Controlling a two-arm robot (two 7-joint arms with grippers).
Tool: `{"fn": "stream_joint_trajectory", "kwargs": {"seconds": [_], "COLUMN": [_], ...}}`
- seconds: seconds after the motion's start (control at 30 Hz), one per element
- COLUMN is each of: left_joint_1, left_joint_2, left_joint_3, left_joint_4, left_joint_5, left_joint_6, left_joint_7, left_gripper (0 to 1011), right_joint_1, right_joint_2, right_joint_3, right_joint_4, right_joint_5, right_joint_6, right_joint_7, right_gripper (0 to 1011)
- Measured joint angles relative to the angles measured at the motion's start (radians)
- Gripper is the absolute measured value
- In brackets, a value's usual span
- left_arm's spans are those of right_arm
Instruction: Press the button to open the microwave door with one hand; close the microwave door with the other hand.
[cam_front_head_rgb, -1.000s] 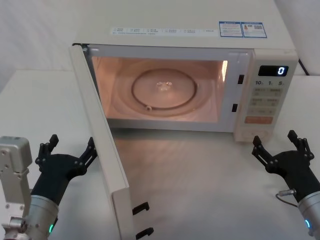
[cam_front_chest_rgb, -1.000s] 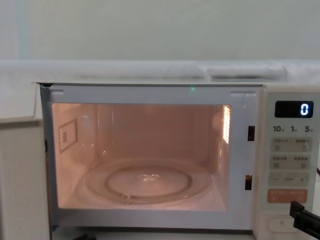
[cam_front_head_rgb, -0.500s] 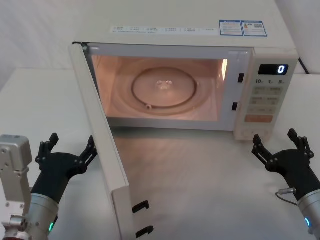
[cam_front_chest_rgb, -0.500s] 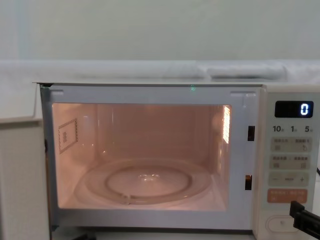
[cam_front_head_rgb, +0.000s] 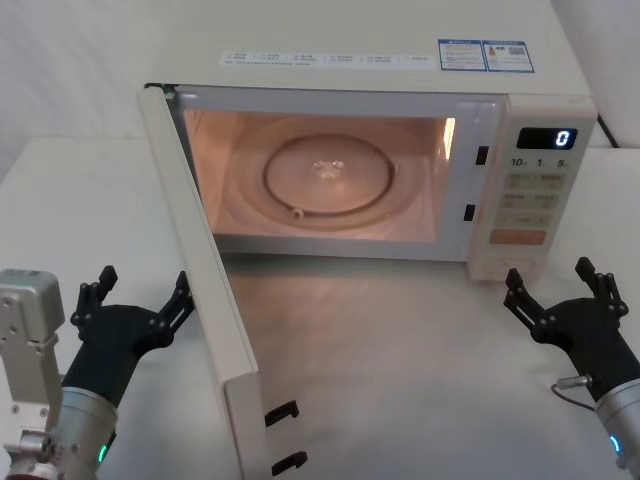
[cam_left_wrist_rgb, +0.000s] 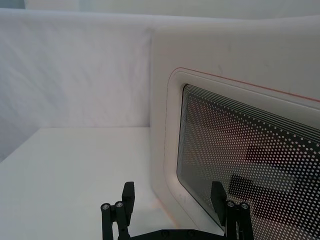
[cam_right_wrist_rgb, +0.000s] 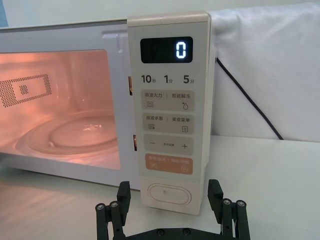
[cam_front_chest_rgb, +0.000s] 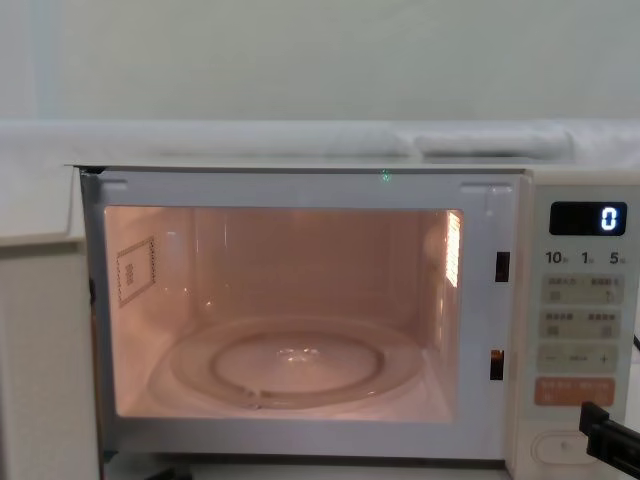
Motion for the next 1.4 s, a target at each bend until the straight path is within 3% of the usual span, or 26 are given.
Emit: {"fn": "stream_joint_trajectory", "kwargs": {"seconds": [0.57, 0.83, 1.1, 1.2, 1.37, 1.4], "left_joint_1": [0.000, 0.000, 0.000, 0.000, 0.000, 0.000], "left_joint_2": [0.000, 0.000, 0.000, 0.000, 0.000, 0.000], "left_joint_3": [0.000, 0.000, 0.000, 0.000, 0.000, 0.000], "left_joint_4": [0.000, 0.000, 0.000, 0.000, 0.000, 0.000], "left_joint_5": [0.000, 0.000, 0.000, 0.000, 0.000, 0.000], "left_joint_6": [0.000, 0.000, 0.000, 0.000, 0.000, 0.000], "left_joint_7": [0.000, 0.000, 0.000, 0.000, 0.000, 0.000], "left_gripper": [978, 797, 539, 391, 295, 227], "right_joint_1": [0.000, 0.000, 0.000, 0.000, 0.000, 0.000], "right_joint_2": [0.000, 0.000, 0.000, 0.000, 0.000, 0.000], "right_joint_3": [0.000, 0.000, 0.000, 0.000, 0.000, 0.000], "right_joint_4": [0.000, 0.000, 0.000, 0.000, 0.000, 0.000], "right_joint_5": [0.000, 0.000, 0.000, 0.000, 0.000, 0.000], "right_joint_6": [0.000, 0.000, 0.000, 0.000, 0.000, 0.000], "right_joint_7": [0.000, 0.000, 0.000, 0.000, 0.000, 0.000], "right_gripper": [1002, 1002, 1002, 1002, 1002, 1002]}}
